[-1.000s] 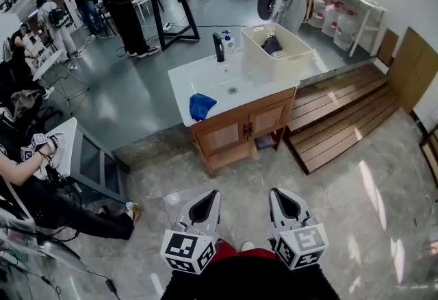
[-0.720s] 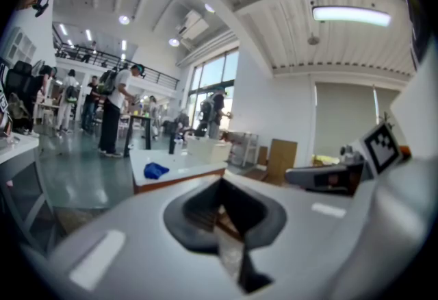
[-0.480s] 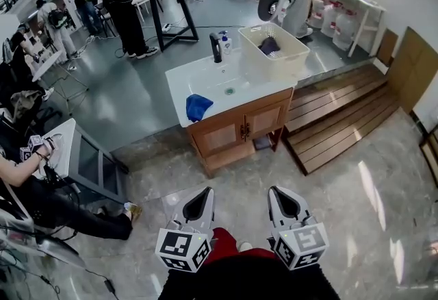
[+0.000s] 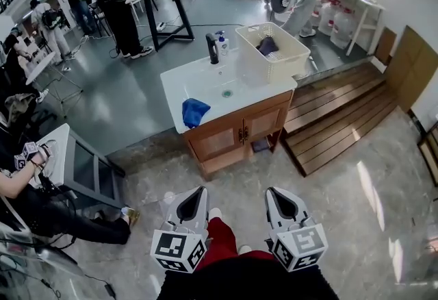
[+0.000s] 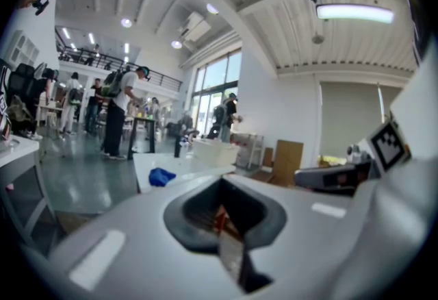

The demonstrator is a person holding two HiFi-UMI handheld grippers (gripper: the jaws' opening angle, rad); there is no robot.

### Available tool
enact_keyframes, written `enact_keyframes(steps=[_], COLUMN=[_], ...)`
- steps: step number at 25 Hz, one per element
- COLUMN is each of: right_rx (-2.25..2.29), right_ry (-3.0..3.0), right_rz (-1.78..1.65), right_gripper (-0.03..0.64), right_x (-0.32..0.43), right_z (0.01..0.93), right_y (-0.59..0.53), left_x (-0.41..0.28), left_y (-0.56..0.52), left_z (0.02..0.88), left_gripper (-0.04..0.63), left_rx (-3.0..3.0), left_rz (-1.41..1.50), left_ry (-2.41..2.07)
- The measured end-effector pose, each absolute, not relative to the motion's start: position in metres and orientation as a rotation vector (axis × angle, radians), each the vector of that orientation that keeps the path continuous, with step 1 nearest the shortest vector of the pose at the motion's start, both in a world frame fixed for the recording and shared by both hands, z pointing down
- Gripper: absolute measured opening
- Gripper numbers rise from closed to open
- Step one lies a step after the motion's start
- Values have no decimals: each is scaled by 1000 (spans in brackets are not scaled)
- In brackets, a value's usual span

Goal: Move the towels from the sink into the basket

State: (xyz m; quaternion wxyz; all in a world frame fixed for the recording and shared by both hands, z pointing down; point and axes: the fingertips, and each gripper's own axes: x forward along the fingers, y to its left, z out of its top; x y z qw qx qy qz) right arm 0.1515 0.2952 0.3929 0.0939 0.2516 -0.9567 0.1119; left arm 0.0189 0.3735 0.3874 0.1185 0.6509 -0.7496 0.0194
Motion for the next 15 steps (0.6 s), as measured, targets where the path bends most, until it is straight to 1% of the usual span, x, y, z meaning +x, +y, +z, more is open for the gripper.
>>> enact_keyframes(steps=[7, 15], right_rx=[775, 779], right_ry=[-2821, -2801], right_rz=[345, 352], right_gripper=[8, 8], right_x=[117, 56], right_z=[399, 402], right_y=[267, 234], left_x=[-21, -81], left_y=[347, 310], left_z=[400, 408], left_gripper=[5, 5], left_rx=[1895, 1892], left_rz=[78, 90], left_ry=[-2170, -2147])
